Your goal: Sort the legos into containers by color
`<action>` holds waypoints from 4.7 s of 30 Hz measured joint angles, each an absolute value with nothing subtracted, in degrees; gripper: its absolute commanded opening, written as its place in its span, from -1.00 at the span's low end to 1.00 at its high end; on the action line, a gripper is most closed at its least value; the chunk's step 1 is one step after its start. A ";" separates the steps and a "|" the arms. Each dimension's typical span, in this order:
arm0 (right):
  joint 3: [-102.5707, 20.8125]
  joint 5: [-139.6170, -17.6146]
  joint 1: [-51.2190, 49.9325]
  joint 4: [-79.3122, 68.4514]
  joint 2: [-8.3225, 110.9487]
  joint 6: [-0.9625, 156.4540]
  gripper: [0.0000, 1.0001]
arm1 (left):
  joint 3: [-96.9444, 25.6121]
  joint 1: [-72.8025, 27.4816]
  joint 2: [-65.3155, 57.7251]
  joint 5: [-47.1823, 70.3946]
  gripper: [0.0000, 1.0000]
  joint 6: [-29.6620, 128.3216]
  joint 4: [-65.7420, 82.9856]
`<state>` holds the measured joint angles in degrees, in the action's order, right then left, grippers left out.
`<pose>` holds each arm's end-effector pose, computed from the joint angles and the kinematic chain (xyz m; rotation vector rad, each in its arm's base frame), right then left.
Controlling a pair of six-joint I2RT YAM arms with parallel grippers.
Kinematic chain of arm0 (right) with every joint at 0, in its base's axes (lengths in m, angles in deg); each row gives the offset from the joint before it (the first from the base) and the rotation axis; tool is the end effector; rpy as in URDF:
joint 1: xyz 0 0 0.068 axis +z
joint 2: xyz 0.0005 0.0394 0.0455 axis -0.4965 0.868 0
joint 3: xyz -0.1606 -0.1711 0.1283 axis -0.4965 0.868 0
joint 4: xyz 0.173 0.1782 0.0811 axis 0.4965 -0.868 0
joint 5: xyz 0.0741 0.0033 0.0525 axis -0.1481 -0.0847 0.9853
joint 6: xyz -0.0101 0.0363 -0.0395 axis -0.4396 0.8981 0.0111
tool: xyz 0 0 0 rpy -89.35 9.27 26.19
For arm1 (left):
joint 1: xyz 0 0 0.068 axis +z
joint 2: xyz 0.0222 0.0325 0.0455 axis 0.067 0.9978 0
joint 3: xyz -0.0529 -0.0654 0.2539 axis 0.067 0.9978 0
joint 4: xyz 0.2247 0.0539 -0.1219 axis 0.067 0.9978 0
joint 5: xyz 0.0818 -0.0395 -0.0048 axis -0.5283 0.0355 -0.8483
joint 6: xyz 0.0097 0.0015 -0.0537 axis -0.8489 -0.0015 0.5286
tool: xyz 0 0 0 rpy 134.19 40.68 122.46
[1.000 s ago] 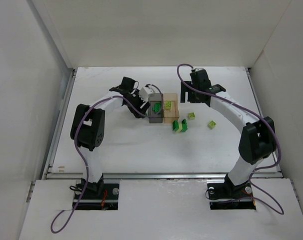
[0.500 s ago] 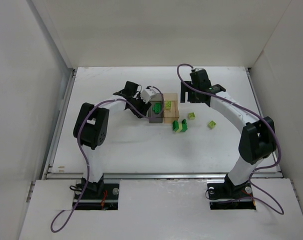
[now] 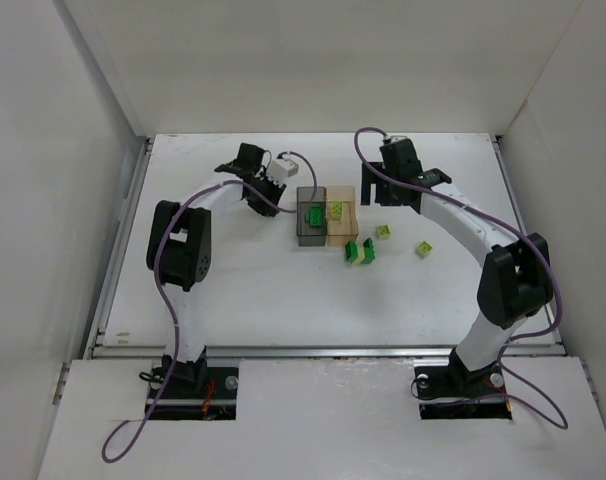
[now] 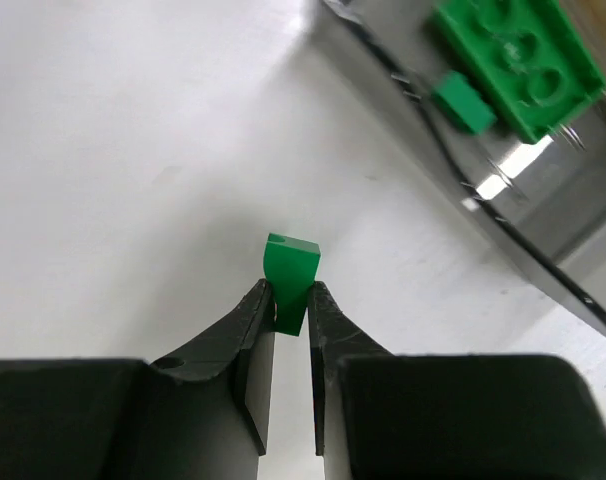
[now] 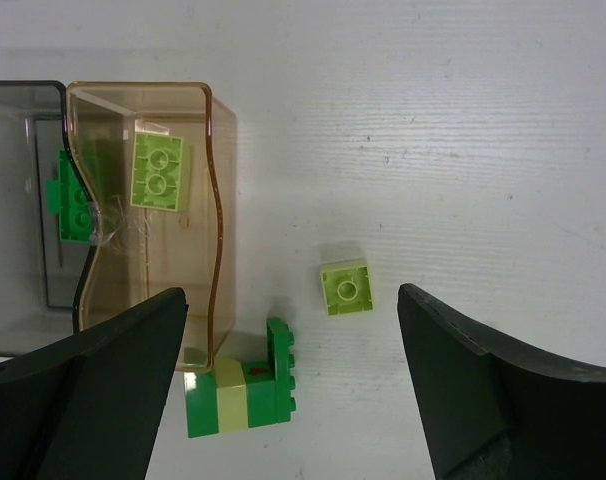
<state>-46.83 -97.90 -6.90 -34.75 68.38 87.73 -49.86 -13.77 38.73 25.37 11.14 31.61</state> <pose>0.3566 0.1424 0.2775 -0.0289 2.3622 0.0933 0.4218 -0.1483 0.1793 1.0644 2.1924 -0.4070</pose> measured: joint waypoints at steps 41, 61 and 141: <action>-26.65 -96.54 -26.68 -37.87 60.27 108.93 0.94 | -63.94 -22.60 36.43 11.09 0.73 22.90 37.25; -27.15 -95.88 -26.68 -35.82 69.67 111.49 -1.00 | -60.36 -18.29 25.13 -18.83 1.00 34.64 33.77; -46.87 -93.74 -12.36 -38.20 79.44 87.75 -1.00 | -42.26 -15.58 20.74 -24.69 1.00 41.67 31.17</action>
